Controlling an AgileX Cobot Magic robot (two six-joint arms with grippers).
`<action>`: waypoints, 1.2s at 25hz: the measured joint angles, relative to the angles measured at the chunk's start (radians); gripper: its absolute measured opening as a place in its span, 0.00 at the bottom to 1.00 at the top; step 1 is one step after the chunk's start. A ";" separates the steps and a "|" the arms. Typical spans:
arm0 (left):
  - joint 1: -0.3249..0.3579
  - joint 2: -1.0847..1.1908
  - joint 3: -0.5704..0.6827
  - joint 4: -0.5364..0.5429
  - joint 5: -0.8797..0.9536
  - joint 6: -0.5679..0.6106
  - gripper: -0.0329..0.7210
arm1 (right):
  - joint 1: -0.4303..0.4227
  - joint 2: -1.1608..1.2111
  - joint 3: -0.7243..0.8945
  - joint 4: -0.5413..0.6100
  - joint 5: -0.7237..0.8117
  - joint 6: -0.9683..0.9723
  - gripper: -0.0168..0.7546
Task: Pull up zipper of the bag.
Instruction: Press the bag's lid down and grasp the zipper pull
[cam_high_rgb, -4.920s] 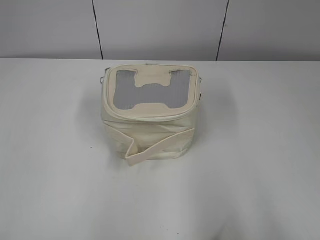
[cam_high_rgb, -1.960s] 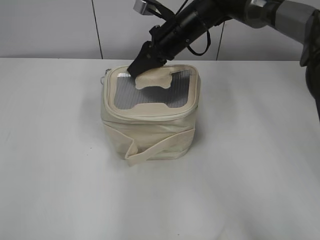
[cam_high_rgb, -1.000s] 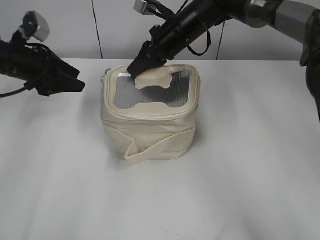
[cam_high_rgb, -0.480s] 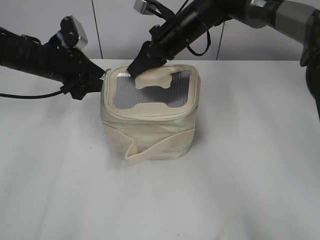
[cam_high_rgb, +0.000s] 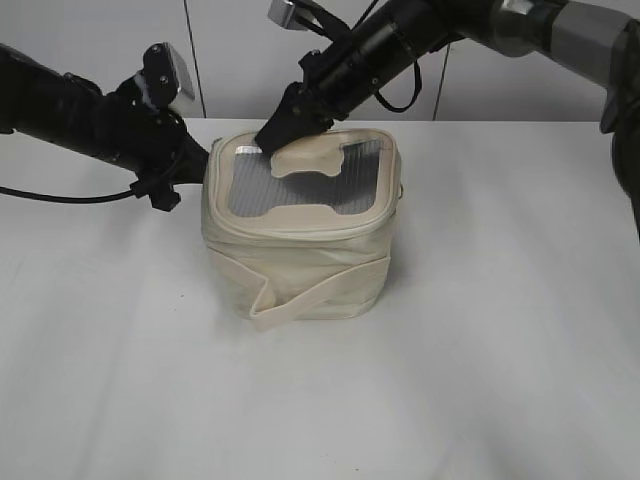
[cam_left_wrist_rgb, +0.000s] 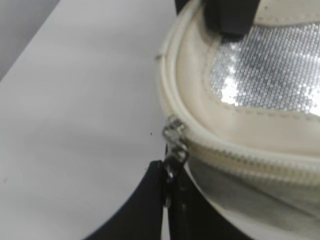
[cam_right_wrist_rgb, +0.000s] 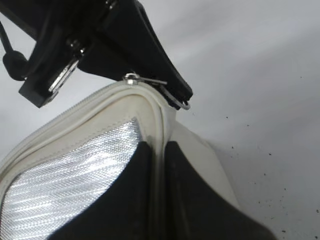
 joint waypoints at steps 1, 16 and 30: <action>0.000 -0.006 0.000 0.036 -0.007 -0.042 0.04 | 0.000 0.000 0.000 0.000 -0.002 0.008 0.10; -0.012 -0.312 0.246 0.284 -0.092 -0.480 0.04 | 0.000 0.000 0.000 -0.001 -0.026 0.136 0.09; -0.408 -0.520 0.587 0.076 -0.299 -0.493 0.04 | 0.000 0.000 0.002 0.000 -0.038 0.208 0.09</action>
